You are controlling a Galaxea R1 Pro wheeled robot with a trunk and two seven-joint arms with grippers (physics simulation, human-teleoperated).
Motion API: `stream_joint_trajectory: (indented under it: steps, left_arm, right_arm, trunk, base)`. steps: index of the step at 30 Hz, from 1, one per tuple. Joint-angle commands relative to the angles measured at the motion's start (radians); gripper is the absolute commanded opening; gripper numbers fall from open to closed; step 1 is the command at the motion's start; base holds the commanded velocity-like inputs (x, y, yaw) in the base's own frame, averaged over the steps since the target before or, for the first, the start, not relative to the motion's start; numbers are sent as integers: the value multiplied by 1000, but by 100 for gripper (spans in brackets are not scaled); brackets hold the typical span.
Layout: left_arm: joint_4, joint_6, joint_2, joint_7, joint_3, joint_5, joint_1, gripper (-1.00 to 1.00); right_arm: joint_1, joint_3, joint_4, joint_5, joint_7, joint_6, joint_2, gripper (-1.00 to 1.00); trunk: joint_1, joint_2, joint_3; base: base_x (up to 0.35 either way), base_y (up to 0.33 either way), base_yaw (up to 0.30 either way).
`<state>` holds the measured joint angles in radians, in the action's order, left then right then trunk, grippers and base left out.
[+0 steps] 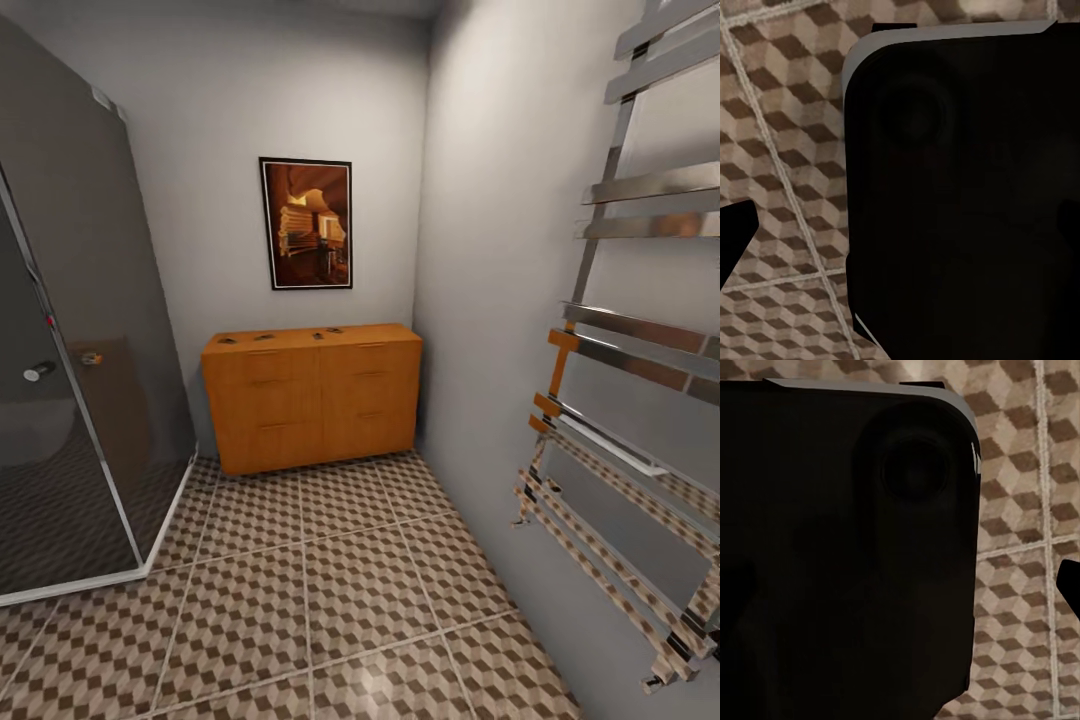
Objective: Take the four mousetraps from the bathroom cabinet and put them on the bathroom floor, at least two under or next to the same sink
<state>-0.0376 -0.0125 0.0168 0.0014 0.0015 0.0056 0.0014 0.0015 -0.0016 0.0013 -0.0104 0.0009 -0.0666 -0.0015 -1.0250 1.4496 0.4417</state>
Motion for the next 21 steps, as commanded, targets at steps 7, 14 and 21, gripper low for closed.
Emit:
stream_joint_trajectory:
  steps: [7, 14, 21]
  left_arm:
    - [-1, -1, 0, 0, 0, 1, 0, 100]
    - [-1, -1, 0, 0, 0, 1, 0, 100]
    - [-1, -1, 0, 0, 0, 1, 0, 100]
  right_arm:
    - [0, 1, 0, 1, -1, 0, 0, 100]
    - [0, 4, 0, 5, 0, 1, -1, 100]
    - [0, 5, 0, 6, -5, 1, 0, 100]
  trunk:
    - [0, 0, 1]
    - [0, 0, 1]
    - [0, 0, 1]
  base:
    - [0, 0, -9]
    - [0, 0, 0]
    - [0, 0, 0]
